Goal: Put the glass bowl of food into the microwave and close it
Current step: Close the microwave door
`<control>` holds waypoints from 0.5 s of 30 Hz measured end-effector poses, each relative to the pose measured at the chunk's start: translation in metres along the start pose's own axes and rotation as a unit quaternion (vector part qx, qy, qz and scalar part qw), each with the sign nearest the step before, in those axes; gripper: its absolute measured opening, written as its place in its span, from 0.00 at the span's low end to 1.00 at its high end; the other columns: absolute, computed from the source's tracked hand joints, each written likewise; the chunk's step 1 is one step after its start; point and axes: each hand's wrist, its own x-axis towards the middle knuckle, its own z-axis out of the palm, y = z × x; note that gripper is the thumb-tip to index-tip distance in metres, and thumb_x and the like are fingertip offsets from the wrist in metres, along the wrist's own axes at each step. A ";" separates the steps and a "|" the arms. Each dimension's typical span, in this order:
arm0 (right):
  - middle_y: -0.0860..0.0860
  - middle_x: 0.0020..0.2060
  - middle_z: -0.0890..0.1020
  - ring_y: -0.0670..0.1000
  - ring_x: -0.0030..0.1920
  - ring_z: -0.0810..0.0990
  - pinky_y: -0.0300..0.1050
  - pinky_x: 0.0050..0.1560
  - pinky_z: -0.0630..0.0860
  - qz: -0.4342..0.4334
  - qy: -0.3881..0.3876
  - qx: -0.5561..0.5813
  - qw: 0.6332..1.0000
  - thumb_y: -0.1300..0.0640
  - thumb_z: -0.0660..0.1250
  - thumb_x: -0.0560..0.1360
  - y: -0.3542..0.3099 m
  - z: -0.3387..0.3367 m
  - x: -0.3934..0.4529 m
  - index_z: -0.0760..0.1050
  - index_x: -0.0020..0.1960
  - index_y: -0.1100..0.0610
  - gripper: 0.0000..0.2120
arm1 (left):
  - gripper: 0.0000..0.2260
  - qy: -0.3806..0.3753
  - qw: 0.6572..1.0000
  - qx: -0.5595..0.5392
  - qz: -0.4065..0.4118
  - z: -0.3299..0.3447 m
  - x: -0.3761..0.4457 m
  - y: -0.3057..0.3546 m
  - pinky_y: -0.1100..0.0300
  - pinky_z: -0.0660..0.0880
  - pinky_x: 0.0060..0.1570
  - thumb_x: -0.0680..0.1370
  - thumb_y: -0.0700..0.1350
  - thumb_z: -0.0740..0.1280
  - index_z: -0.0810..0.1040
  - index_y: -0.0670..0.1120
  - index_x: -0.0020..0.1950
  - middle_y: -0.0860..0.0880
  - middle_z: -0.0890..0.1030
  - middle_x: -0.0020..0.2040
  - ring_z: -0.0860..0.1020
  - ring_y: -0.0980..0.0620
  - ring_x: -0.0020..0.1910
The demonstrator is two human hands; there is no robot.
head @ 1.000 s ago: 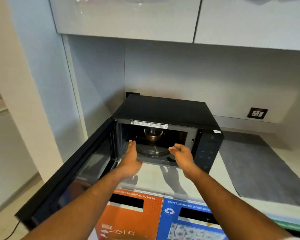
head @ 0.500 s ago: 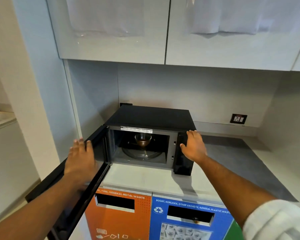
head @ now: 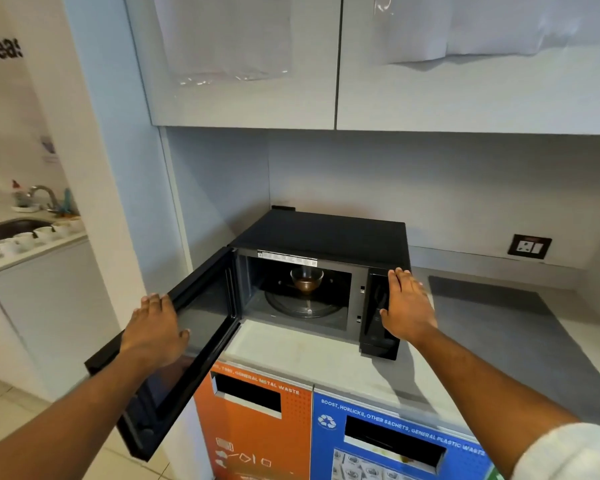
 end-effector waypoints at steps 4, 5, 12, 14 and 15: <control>0.55 0.83 0.52 0.60 0.83 0.49 0.56 0.82 0.50 -0.013 -0.002 -0.001 1.000 0.48 0.70 0.77 0.004 0.002 0.001 0.47 0.83 0.55 0.45 | 0.42 -0.021 1.000 0.005 -0.002 -0.006 -0.012 0.024 0.47 0.53 0.78 0.78 0.60 0.59 0.45 0.36 0.79 0.36 0.50 0.81 0.50 0.38 0.80; 0.56 0.83 0.52 0.60 0.83 0.49 0.56 0.81 0.50 -0.016 -0.002 -0.001 1.000 0.48 0.70 0.77 0.004 0.003 0.001 0.47 0.83 0.55 0.45 | 0.41 -0.025 1.000 0.002 -0.001 -0.007 -0.014 0.030 0.47 0.53 0.78 0.78 0.60 0.59 0.45 0.36 0.79 0.36 0.50 0.81 0.50 0.38 0.80; 0.56 0.84 0.51 0.59 0.83 0.48 0.56 0.82 0.48 -0.053 -0.007 -0.007 0.999 0.46 0.69 0.77 0.015 0.000 0.000 0.45 0.83 0.56 0.45 | 0.38 -0.039 0.997 -0.059 0.014 -0.017 -0.034 0.096 0.46 0.54 0.78 0.80 0.57 0.58 0.46 0.37 0.80 0.37 0.49 0.81 0.49 0.39 0.81; 0.55 0.84 0.51 0.59 0.83 0.48 0.56 0.82 0.48 -0.062 -0.009 -0.004 0.998 0.45 0.68 0.77 0.017 -0.002 0.000 0.45 0.83 0.56 0.45 | 0.36 -0.039 0.995 -0.086 0.021 -0.017 -0.036 0.119 0.46 0.54 0.78 0.80 0.57 0.57 0.47 0.38 0.80 0.38 0.49 0.81 0.49 0.40 0.81; 0.55 0.84 0.51 0.59 0.83 0.48 0.56 0.82 0.49 -0.066 -0.008 -0.002 0.998 0.44 0.68 0.77 0.018 -0.002 0.000 0.45 0.83 0.56 0.45 | 0.36 -0.042 0.994 -0.101 0.026 -0.018 -0.036 0.130 0.46 0.54 0.78 0.81 0.58 0.56 0.47 0.38 0.80 0.38 0.49 0.81 0.48 0.40 0.81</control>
